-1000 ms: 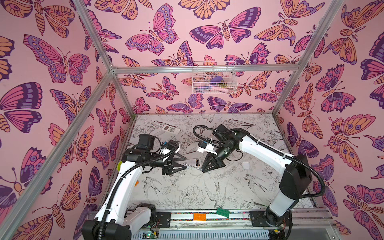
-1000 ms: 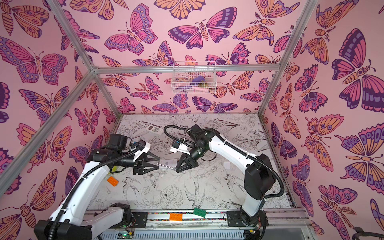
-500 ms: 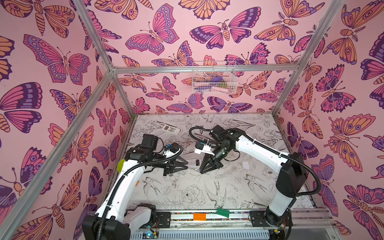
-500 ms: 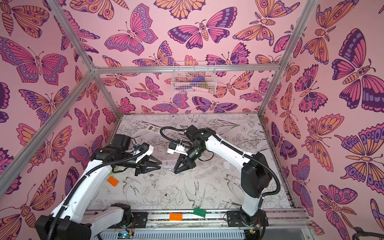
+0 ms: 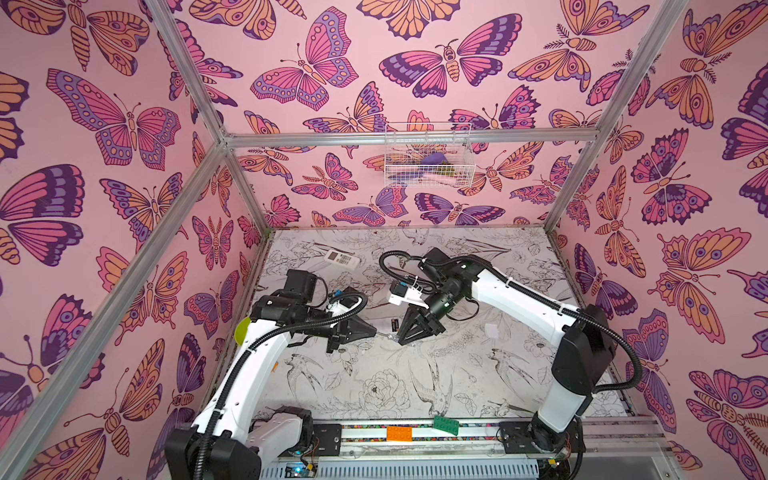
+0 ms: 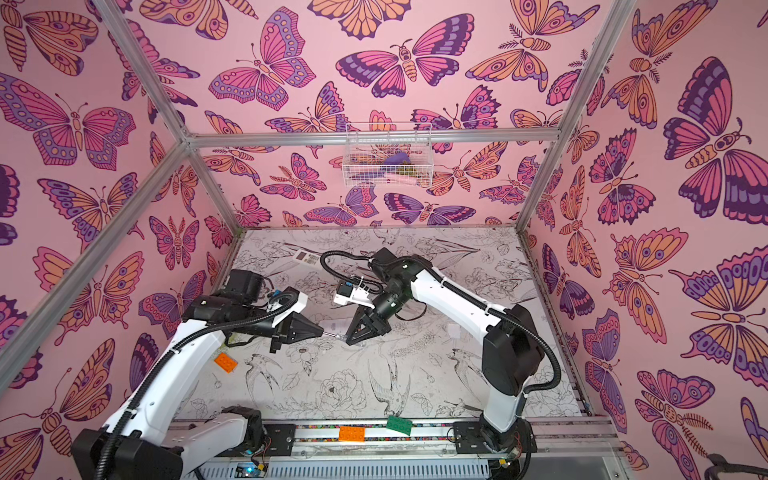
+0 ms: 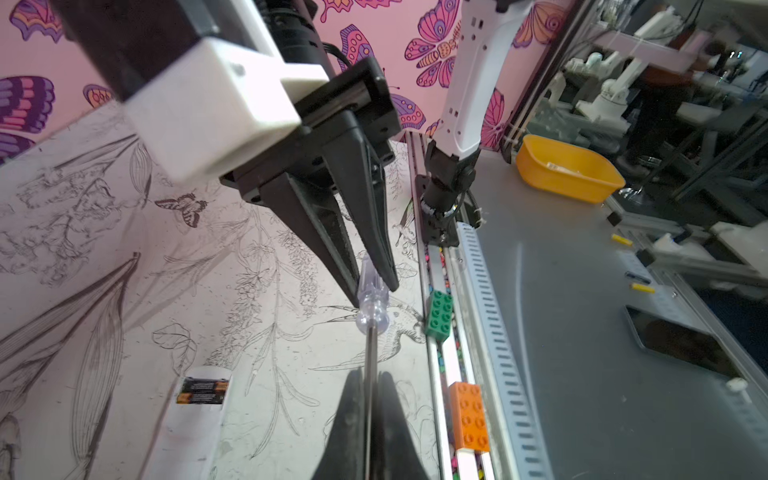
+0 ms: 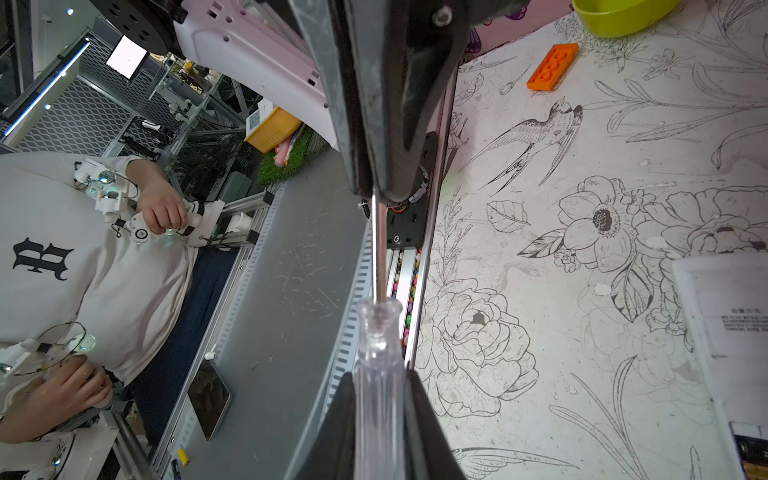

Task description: Unload the batteries from the remote control

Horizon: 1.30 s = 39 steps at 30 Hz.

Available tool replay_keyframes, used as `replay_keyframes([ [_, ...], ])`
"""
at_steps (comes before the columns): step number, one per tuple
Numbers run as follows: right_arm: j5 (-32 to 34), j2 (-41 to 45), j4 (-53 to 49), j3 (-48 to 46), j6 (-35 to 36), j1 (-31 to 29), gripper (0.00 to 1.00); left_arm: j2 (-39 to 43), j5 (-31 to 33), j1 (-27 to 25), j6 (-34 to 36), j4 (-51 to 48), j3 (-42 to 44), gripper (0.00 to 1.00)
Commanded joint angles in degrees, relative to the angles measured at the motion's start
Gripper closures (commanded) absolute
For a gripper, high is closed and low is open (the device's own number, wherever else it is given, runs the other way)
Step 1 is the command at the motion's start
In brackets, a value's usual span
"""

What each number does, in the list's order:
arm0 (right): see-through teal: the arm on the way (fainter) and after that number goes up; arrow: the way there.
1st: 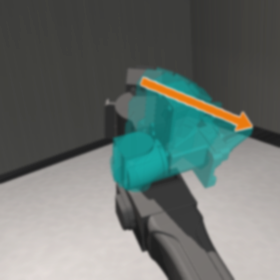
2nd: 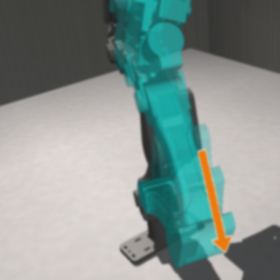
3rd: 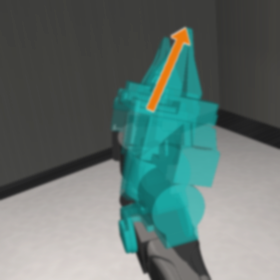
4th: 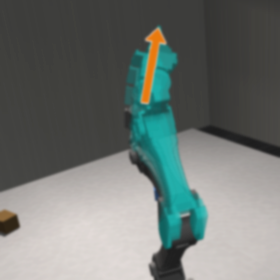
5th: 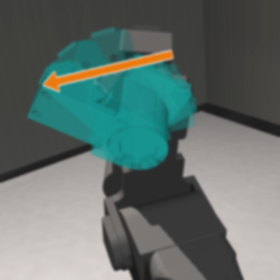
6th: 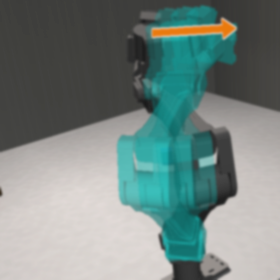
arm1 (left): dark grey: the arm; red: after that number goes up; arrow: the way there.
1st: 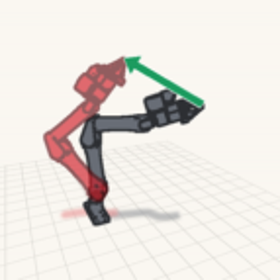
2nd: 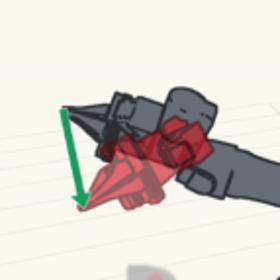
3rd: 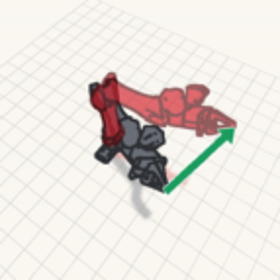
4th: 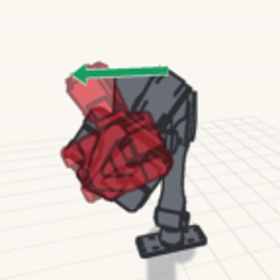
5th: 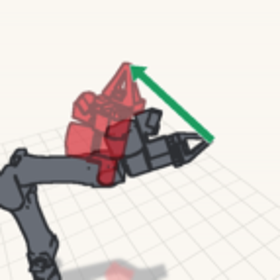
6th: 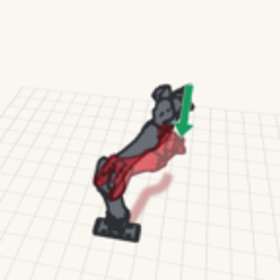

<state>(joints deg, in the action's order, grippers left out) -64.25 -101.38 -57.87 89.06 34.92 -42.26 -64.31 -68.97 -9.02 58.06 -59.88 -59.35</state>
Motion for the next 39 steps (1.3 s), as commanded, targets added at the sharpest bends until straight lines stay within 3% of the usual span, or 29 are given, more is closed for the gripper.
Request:
replay_keyframes([
  [1, -2.25, -0.59, 0.18, 0.28, 1.73, 0.64, 0.89, 0.07, -1.84, 0.21, 1.40, -0.99, 0.78, 1.00],
  [5, -2.45, 0.17, 0.49, -0.57, 1.25, 1.56, 0.80, 0.22, -3.83, 2.06, 0.45, -0.98, 0.29, 1.00],
  [8, -1.71, 2.32, 4.82, -3.86, 0.08, 2.36, 0.67, 0.83, -5.72, 3.24, 0.67, -0.66, 0.81, 1.00],
  [12, 1.91, 6.88, 20.25, -10.41, -12.62, 4.33, 0.53, 0.85, -8.52, 6.21, -1.57, -0.21, 0.21, 1.00],
  [16, 7.47, 13.83, 36.68, -19.45, -20.52, 5.13, 0.34, 1.32, -11.39, 7.79, -5.06, 3.02, 1.32, 1.00],
  [20, 11.87, 17.35, 45.76, -23.63, -27.22, 5.69, 0.33, 0.58, -13.03, 9.27, -14.09, 8.56, 1.08, 1.00],
  [27, 20.86, 22.99, 71.83, -34.17, -41.34, 7.56, 0.32, 0.33, -14.75, 10.25, -30.63, 22.44, 4.88, 1.00],
  [31, 22.20, 24.14, 83.70, -38.69, -44.26, 8.08, 0.32, 1.13, -13.74, 10.25, -44.14, 36.18, 8.96, 1.00],
  [35, 21.01, 22.71, 92.37, -39.51, -50.23, 7.92, 0.31, 1.10, -7.08, 10.41, -57.48, 44.90, 11.19, 1.00],
  [39, 20.48, 19.79, 100.87, -40.17, -55.72, 7.48, 0.29, 1.52, -8.42, 10.42, -63.99, 55.08, 15.07, 1.00],
])
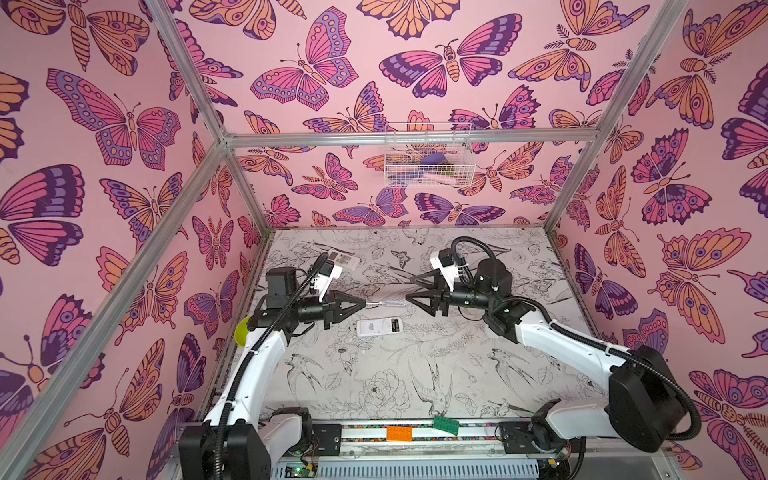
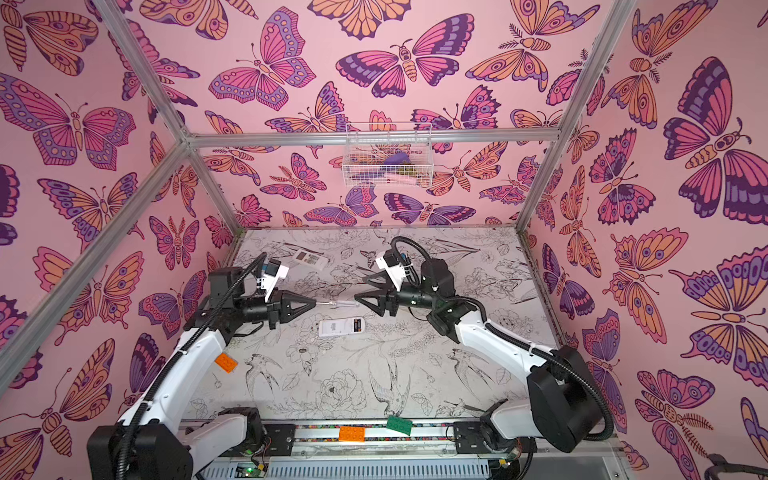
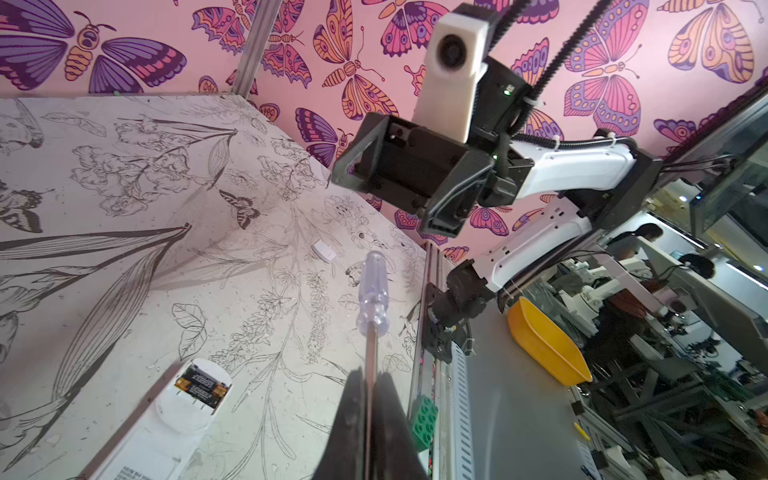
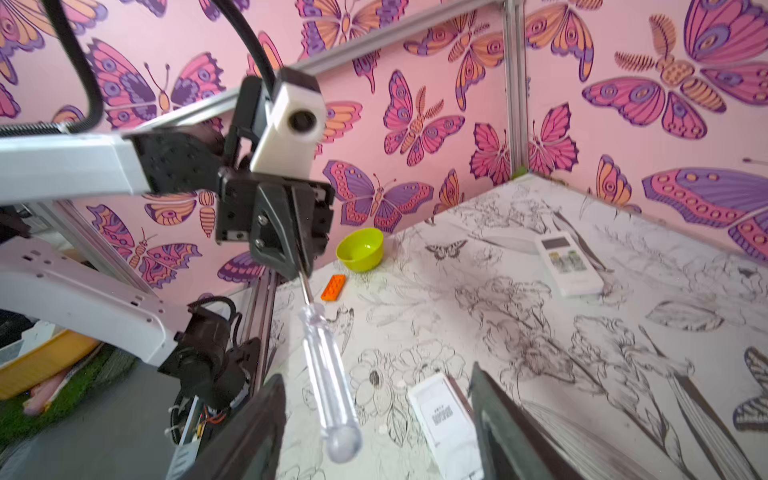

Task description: Unload the batteries from the remote control

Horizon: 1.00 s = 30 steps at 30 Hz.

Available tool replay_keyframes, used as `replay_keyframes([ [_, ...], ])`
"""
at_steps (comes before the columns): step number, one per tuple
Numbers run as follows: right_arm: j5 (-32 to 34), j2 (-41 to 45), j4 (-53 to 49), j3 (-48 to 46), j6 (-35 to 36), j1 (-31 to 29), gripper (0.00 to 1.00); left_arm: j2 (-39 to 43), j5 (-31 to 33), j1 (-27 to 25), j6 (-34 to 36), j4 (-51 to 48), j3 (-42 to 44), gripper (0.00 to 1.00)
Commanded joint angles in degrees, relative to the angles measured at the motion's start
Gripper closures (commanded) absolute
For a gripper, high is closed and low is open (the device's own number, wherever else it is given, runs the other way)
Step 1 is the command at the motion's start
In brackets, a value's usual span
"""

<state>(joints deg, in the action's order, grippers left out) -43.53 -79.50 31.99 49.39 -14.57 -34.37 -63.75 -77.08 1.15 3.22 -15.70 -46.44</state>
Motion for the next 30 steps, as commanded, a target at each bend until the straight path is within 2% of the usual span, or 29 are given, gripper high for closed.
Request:
replay_keyframes([
  [1, -0.25, -2.77, 11.63, 0.13, -7.73, -0.52, 0.29, 0.90, -0.42, 0.31, -9.48, 11.05, 2.31, 1.00],
  [9, -1.81, -8.09, 13.87, 3.14, -11.42, -2.95, 0.31, 1.87, -3.98, 0.08, -8.18, 11.58, 2.72, 1.00],
  [15, -3.61, -12.27, 25.90, 0.75, -17.92, -3.67, 0.35, 2.13, -3.44, -0.22, -9.59, 12.38, 2.26, 1.00],
  [26, -4.38, -17.51, 38.41, 0.84, -26.38, -6.20, 0.44, 1.77, -2.47, -0.01, -18.97, 19.16, 2.15, 1.00],
  [30, -5.73, -18.74, 38.72, 0.99, -24.90, -7.75, 0.45, 2.30, -2.29, -0.09, -19.91, 21.58, 3.13, 1.00],
])
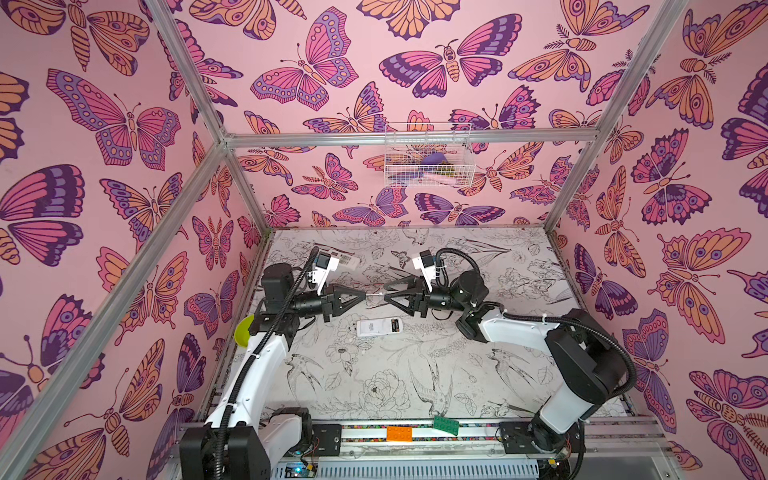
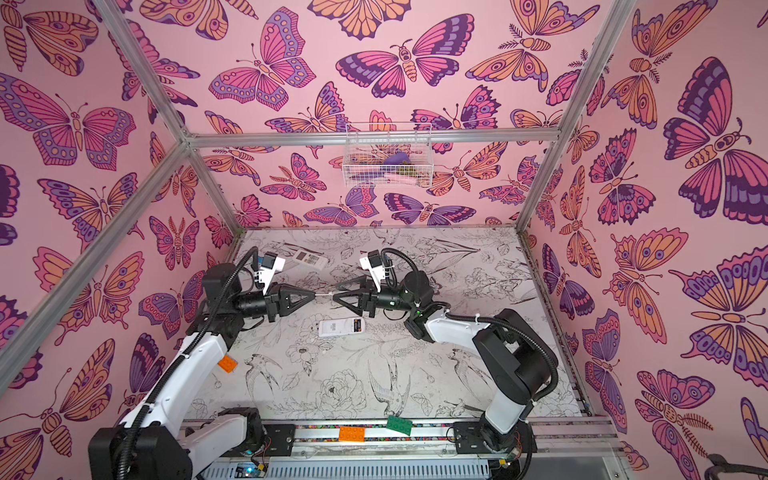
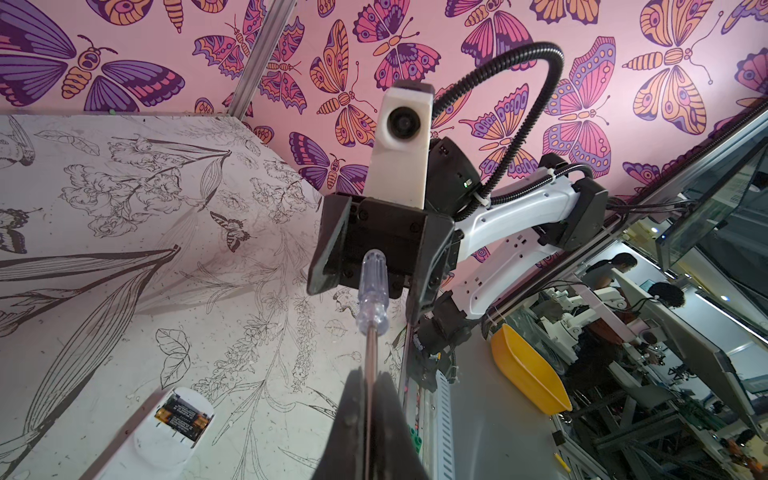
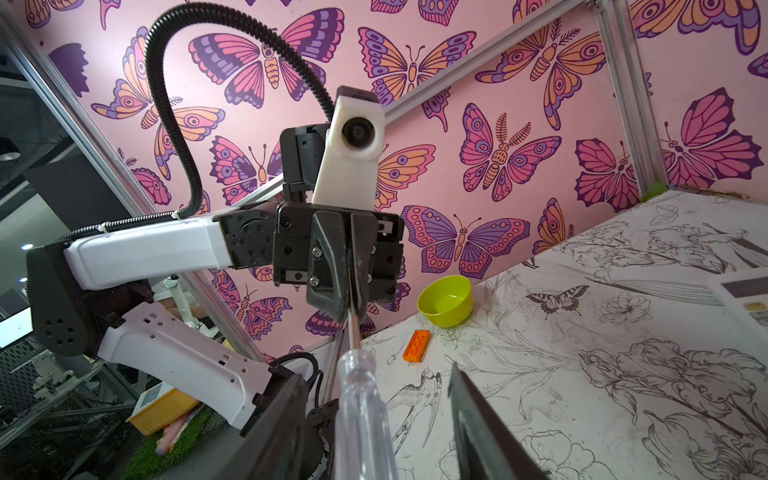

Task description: Unload the batteries from the remote control

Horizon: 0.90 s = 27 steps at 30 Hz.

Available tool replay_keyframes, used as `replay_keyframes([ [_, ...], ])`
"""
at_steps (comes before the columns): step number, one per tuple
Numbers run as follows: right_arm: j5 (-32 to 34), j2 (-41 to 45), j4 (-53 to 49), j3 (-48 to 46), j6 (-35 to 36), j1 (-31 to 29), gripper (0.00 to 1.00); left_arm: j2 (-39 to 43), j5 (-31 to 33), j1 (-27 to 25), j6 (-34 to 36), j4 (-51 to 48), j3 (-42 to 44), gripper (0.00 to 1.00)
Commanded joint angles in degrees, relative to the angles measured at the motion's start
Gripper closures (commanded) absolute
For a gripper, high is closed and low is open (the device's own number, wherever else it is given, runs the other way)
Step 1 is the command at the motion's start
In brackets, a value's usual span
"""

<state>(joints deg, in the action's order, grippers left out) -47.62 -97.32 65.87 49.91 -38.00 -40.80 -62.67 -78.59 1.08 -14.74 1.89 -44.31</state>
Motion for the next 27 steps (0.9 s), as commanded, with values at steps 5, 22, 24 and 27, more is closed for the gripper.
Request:
replay_keyframes([
  [5, -1.73, -2.43, 5.92, 1.95, -4.10, -2.32, 0.51, 1.06, -0.61, 0.18, -3.28, 4.52, 0.81, 1.00],
  [22, 1.98, -4.15, 11.78, 3.05, -6.92, -2.31, 0.52, 1.74, -0.70, 0.19, -1.34, 4.66, 2.25, 1.00],
  [24, 2.96, -5.24, 11.98, 3.21, -7.09, -2.36, 0.53, 1.78, -0.74, 0.19, -0.95, 4.74, 2.68, 1.00],
  [27, 2.09, -6.11, 12.78, 4.41, -9.33, -2.52, 0.57, 1.51, -0.96, 0.24, -1.94, 4.71, 2.06, 1.00],
])
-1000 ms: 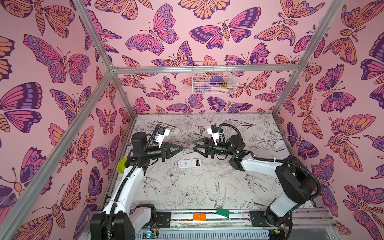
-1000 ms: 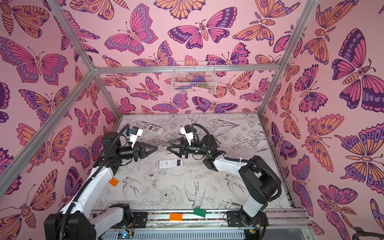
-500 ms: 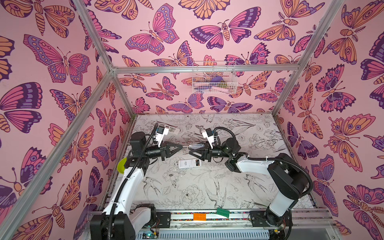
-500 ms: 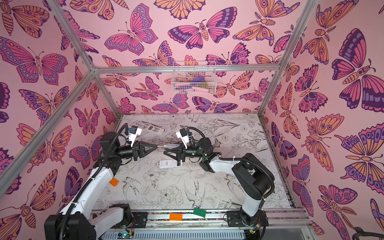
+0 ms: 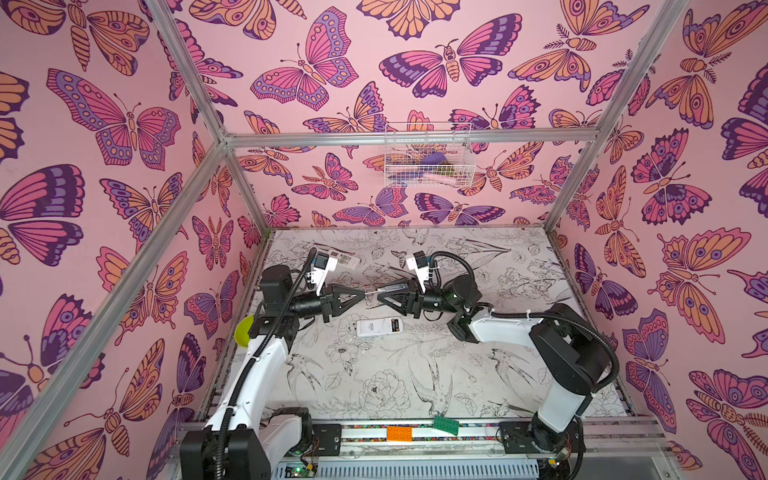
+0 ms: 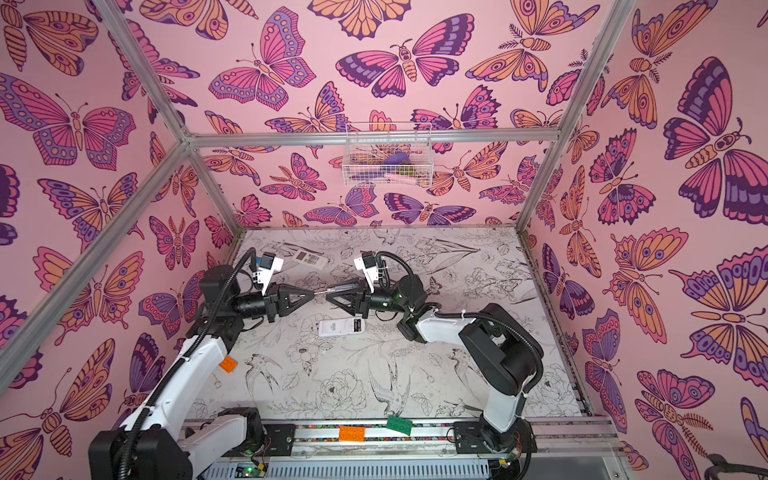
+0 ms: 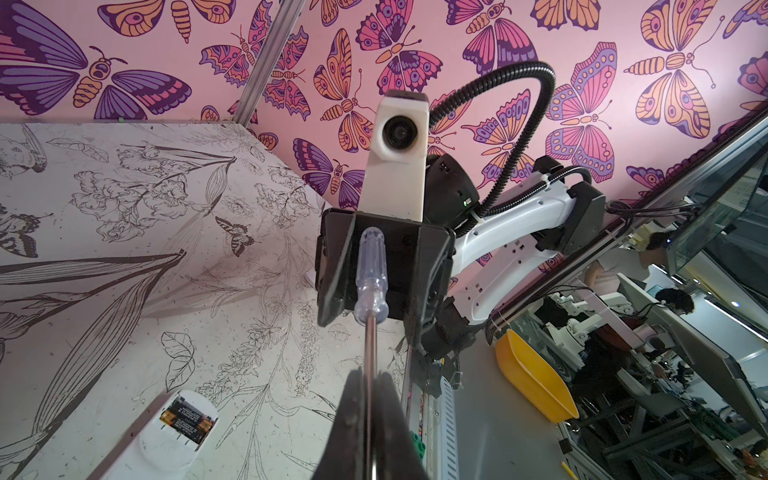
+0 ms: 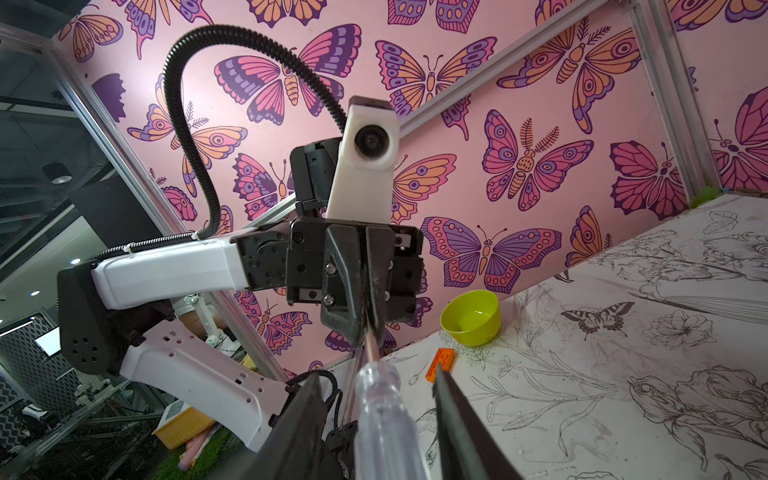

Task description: Unload the batteries from the remote control

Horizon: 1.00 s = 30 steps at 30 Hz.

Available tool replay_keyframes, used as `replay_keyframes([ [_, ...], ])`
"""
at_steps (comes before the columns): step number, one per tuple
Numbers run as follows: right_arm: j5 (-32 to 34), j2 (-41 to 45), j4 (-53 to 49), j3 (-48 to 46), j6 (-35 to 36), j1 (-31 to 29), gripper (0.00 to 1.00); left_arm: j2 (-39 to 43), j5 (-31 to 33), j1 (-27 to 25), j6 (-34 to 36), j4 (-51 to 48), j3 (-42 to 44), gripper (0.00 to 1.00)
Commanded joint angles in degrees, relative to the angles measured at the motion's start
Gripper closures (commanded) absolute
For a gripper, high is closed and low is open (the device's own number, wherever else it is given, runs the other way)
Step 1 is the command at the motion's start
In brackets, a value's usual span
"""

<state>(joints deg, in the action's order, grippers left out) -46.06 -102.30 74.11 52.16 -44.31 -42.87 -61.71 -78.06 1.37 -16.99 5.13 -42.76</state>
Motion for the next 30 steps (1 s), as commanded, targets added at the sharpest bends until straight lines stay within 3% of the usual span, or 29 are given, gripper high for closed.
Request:
replay_keyframes([
  [1, 0.45, -1.09, 4.81, 1.88, -2.62, -0.61, 0.58, 0.55, -1.33, 0.01, 0.29, 1.44, 0.40, 1.00],
  [7, 0.68, -2.15, 5.10, 1.96, -2.42, -0.33, 0.68, 0.67, -1.45, 0.06, 1.05, 1.47, 1.37, 1.00],
  [12, 1.33, -2.56, 5.78, 1.30, -0.92, -0.27, 0.59, 0.80, -1.14, 0.00, 1.78, 1.38, 1.71, 1.00],
  [17, 0.90, -3.22, 7.63, 2.54, -3.40, -0.22, 0.59, 0.78, -1.36, 0.04, 1.11, 1.47, 1.39, 1.00],
  [21, 0.49, -5.11, 7.65, 3.46, -4.17, 0.09, 0.73, 0.94, -1.24, 0.07, 1.80, 1.50, 1.92, 1.00],
  [30, 0.44, -3.83, 7.66, 2.15, -3.75, 1.28, 0.91, 0.81, -0.83, 0.04, 1.50, 1.46, 1.92, 1.00],
])
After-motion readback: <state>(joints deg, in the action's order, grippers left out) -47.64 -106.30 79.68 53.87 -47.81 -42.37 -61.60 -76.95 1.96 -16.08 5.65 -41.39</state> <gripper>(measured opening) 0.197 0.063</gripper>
